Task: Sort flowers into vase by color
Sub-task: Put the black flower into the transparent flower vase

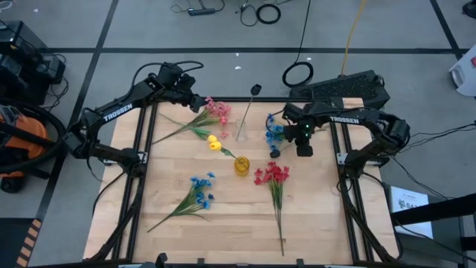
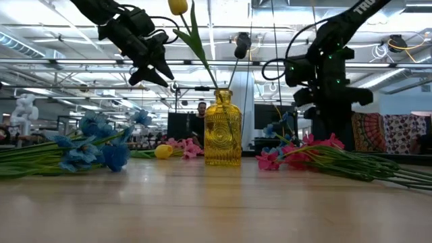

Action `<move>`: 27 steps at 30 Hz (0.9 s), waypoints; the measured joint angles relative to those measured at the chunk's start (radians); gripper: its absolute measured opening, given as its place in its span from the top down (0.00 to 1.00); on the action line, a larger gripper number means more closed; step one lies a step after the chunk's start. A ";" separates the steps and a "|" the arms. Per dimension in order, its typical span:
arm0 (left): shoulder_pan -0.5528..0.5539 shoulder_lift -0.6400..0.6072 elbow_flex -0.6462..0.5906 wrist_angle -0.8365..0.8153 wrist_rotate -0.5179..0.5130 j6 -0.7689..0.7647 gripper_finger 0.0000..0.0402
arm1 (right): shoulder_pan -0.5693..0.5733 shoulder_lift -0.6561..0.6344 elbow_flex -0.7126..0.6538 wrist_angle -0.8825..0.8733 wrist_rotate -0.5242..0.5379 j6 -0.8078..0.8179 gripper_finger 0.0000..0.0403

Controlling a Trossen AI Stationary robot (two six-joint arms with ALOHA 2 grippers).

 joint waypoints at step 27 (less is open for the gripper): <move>-0.104 0.000 0.000 -0.003 -0.021 -0.080 0.59 | 0.000 0.009 -0.209 0.397 0.045 -0.155 0.81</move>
